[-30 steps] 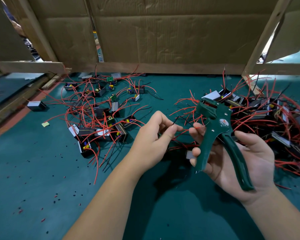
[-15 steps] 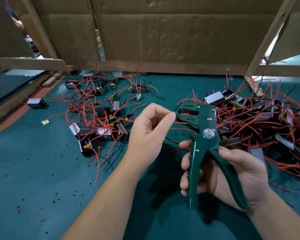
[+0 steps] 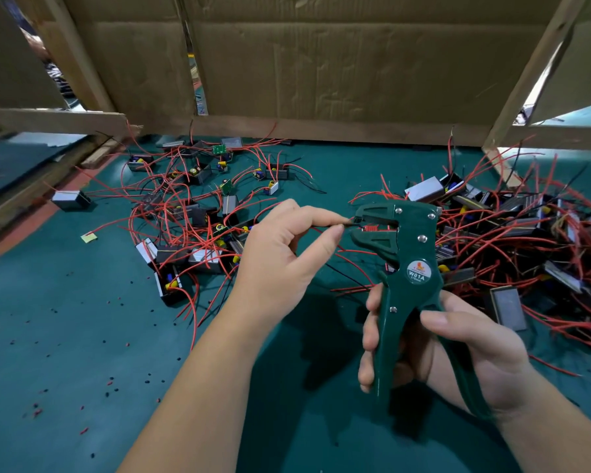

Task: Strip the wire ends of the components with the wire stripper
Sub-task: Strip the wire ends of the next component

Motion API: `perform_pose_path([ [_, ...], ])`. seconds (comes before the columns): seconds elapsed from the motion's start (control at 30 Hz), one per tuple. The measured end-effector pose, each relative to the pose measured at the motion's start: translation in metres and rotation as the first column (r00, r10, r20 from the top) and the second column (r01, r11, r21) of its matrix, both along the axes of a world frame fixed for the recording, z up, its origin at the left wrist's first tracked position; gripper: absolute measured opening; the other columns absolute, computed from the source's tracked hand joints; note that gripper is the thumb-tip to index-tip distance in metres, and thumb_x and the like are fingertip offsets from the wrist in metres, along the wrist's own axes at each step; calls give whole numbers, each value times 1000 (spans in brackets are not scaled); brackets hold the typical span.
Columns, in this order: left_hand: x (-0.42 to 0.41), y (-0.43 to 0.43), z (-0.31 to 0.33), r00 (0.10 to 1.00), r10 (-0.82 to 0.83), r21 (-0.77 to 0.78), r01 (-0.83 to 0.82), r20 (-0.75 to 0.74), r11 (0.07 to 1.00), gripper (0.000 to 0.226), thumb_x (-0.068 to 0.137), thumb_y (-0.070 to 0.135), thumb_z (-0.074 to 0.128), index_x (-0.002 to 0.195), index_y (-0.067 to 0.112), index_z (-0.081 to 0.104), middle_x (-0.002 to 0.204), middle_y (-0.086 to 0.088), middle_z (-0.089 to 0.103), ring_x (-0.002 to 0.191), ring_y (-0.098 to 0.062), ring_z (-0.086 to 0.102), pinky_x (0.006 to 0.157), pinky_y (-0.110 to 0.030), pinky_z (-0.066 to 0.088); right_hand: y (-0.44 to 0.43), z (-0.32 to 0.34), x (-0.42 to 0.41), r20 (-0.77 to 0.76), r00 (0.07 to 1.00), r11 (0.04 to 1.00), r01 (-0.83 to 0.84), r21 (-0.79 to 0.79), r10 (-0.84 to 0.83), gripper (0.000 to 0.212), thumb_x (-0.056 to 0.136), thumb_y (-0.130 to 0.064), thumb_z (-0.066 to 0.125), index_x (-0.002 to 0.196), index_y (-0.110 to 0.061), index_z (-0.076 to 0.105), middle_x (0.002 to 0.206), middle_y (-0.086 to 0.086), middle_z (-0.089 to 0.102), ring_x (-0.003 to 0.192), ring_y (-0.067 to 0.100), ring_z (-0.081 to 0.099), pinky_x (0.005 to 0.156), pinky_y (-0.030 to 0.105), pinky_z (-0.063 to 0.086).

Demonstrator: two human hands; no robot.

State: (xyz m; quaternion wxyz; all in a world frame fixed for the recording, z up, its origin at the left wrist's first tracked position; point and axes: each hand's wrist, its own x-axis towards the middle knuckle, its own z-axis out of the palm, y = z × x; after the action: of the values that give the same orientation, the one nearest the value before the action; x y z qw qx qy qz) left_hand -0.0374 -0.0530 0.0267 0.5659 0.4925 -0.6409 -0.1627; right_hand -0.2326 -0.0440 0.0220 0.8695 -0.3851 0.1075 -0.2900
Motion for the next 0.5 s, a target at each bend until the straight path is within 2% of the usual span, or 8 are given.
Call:
perform_pose_path([
  [0.03, 0, 0, 0, 1000, 3, 5, -3, 19, 1000, 15, 86, 24, 64, 89, 38, 67, 67, 11, 40, 61, -1, 41, 65, -22, 30, 2, -5, -3, -93, 995, 997, 28, -78, -35, 43, 76, -21, 76, 109, 1, 61, 90, 30, 61, 77, 47, 63, 68, 50, 53],
  [0.1, -1, 1, 0, 999, 16, 14, -17, 42, 1000, 14, 85, 26, 64, 88, 39, 66, 66, 11, 40, 63, 0, 42, 70, -31, 30, 2, -9, -6, -204, 973, 990, 92, -105, -112, 49, 66, -31, 83, 101, -3, 64, 82, 27, 61, 67, 44, 64, 65, 51, 52],
  [0.17, -1, 2, 1, 998, 26, 7, -26, 56, 1000, 13, 85, 27, 64, 87, 40, 66, 67, 10, 40, 64, 0, 42, 71, -36, 30, 2, -9, -5, -234, 961, 988, 134, -82, -150, 51, 61, -34, 87, 97, -4, 65, 78, 27, 60, 62, 44, 63, 63, 52, 51],
  [0.27, -1, 2, 2, 997, 30, -4, -30, 74, 1000, 10, 86, 28, 63, 89, 36, 69, 68, 10, 39, 63, -2, 42, 71, -35, 30, 3, -9, -3, -258, 943, 978, 194, -82, -208, 53, 57, -36, 89, 93, -5, 66, 75, 27, 59, 59, 43, 62, 60, 52, 51],
  [0.33, -1, 3, 2, 995, 34, -6, -34, 90, 999, 12, 86, 28, 63, 93, 36, 67, 68, 9, 40, 64, -3, 42, 71, -36, 31, 5, -7, -3, -261, 939, 974, 203, -99, -223, 53, 57, -36, 89, 92, -5, 66, 75, 27, 59, 59, 42, 62, 60, 51, 51],
  [0.4, -2, 3, 2, 994, 36, -17, -34, 102, 999, 13, 86, 27, 63, 87, 38, 68, 68, 9, 41, 65, -3, 42, 71, -36, 31, 5, -6, -2, -266, 938, 974, 203, -103, -224, 52, 57, -36, 89, 92, -5, 66, 75, 27, 59, 59, 42, 62, 59, 50, 51],
  [0.5, 0, 2, 1, 993, 38, -16, -37, 108, 999, 11, 86, 27, 63, 90, 37, 68, 71, 16, 45, 66, -1, 43, 71, -35, 30, 5, -5, -1, -283, 934, 976, 194, -102, -215, 52, 57, -37, 89, 92, -6, 66, 75, 26, 59, 59, 42, 61, 59, 50, 51],
])
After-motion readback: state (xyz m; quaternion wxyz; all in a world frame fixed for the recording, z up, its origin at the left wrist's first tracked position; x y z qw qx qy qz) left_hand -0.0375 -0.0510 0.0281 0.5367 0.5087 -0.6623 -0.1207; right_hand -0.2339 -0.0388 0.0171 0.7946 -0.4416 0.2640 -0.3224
